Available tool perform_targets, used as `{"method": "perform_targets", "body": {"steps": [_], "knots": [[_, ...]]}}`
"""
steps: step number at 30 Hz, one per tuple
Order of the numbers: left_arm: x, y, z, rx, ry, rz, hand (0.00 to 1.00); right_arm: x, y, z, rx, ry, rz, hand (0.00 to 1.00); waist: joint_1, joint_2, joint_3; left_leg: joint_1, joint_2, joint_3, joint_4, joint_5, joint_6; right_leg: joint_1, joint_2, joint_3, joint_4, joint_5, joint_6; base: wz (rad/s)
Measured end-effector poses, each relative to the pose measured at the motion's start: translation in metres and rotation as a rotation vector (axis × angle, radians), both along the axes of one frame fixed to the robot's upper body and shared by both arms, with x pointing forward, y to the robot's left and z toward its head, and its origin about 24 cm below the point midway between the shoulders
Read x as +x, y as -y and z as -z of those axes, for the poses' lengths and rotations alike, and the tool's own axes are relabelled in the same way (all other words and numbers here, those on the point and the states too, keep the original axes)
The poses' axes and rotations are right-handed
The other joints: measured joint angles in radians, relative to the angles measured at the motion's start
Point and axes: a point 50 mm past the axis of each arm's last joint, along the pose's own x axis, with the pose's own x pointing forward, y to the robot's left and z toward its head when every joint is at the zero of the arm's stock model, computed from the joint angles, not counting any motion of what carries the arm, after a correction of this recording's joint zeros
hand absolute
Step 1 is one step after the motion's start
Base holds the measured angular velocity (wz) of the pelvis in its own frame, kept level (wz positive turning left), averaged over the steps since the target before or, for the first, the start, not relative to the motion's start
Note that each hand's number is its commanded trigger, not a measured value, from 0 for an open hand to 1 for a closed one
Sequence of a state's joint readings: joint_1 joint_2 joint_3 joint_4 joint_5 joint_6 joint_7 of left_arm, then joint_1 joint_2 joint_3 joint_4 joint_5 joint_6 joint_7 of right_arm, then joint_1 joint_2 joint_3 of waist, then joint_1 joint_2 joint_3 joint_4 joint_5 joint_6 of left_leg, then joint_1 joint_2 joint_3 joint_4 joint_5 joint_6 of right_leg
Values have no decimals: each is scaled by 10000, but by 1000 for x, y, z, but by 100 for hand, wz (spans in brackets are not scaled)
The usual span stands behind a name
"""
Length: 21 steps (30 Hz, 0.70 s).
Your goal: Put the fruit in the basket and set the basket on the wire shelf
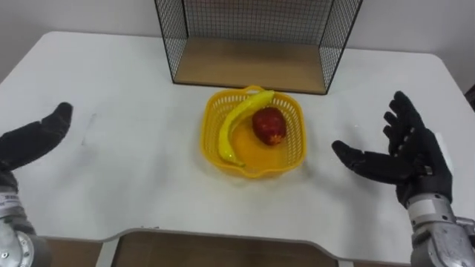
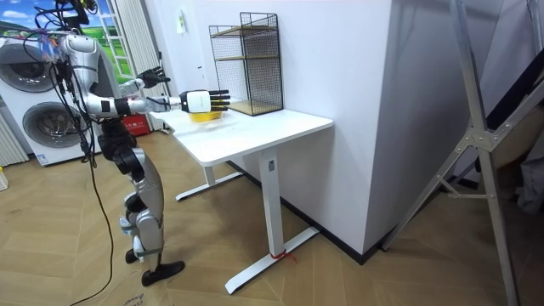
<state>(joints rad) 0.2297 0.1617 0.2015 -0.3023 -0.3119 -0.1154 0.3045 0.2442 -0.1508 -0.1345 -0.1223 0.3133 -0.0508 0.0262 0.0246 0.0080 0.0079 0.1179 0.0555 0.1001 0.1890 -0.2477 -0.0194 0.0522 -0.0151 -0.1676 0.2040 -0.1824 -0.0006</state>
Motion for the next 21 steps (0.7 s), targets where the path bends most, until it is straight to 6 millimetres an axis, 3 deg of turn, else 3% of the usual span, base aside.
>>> {"method": "perform_targets", "body": {"steps": [5, 11, 16, 21], "knots": [[8, 21, 24, -565, -761, 2063, 0, 2, -11, 9, 1522, 4, -543, 0, -12, 49, 27, 116, 7, 55, -25, 0, 0, 73, 6, 40, -4, 1, -1, -3], [10, 37, 49, -1090, -1640, 3108, 0, 7, -24, 10, 1712, 68, -1375, 0, -174, 19, 47, 111, 9, 57, -24, 0, 0, 48, 17, 66, 19, 6, -7, 0], [16, 52, 58, -1420, -1817, 3951, 0, 11, -33, 14, 1990, 14, -1811, 0, -200, -74, 93, 115, 9, 66, -17, 0, 0, -3, 13, 88, 136, 11, -11, 0], [18, 56, 60, -1492, -1824, 4262, 0, 11, -38, 14, 2057, 32, -2219, 0, -199, -184, 67, 130, 8, 114, 22, 0, 0, -10, 14, 164, 174, 11, -12, -1]]}}
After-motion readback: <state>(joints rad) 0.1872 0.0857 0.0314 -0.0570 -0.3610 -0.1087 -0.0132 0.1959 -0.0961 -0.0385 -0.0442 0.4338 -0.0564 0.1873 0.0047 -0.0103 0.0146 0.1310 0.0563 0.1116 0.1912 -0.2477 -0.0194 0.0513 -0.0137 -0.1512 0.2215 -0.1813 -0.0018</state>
